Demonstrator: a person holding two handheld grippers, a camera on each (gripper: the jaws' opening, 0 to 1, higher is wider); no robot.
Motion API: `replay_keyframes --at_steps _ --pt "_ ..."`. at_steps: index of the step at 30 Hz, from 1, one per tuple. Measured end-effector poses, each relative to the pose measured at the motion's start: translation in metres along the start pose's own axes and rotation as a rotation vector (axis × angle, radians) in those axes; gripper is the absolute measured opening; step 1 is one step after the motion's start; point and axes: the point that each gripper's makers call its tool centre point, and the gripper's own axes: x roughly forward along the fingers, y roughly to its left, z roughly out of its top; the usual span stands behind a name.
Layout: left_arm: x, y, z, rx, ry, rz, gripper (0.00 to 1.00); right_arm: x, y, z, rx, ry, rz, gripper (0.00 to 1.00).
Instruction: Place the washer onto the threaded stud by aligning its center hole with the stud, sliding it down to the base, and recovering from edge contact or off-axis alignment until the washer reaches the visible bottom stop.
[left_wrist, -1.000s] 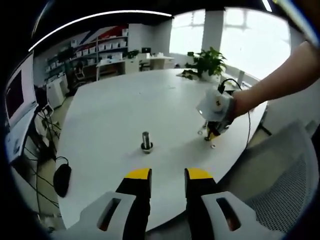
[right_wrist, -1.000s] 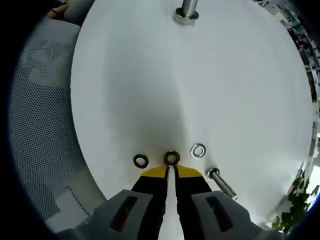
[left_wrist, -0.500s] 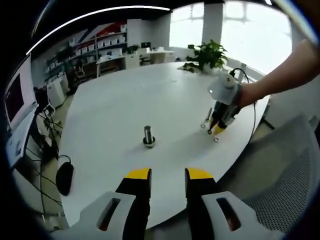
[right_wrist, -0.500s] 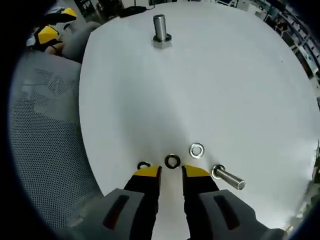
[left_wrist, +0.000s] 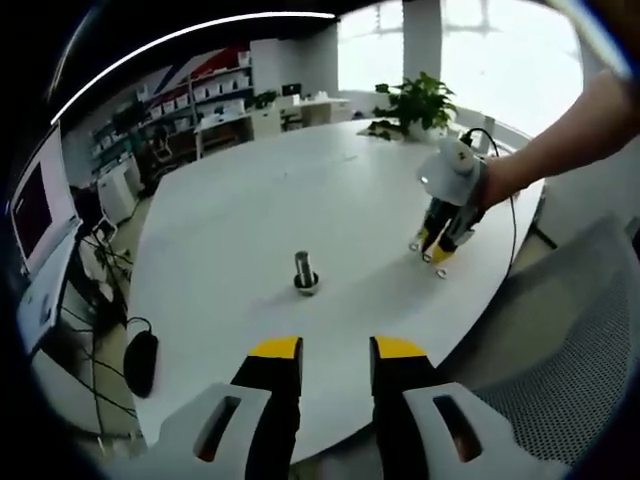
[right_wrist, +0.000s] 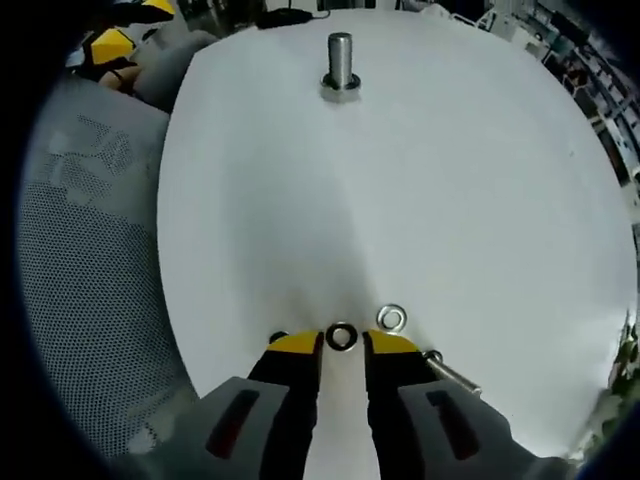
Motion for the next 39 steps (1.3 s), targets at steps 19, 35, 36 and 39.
replay_keyframes --at_steps 19,35,36,39 --pt "-0.001 0.002 0.001 0.001 -0.007 0.002 0.25 0.0 0.001 0.002 -0.061 -0.001 0.032 0.16" --pt "-0.003 0.003 0.006 0.008 -0.029 0.012 0.25 0.002 0.005 0.0 -0.082 0.134 -0.009 0.16" --pt "-0.002 0.003 0.006 0.008 -0.029 0.011 0.25 0.003 0.004 0.002 -0.083 0.121 -0.008 0.16" --pt "-0.003 0.004 0.007 0.006 -0.035 0.018 0.25 0.003 0.001 0.002 0.012 0.069 0.043 0.15"
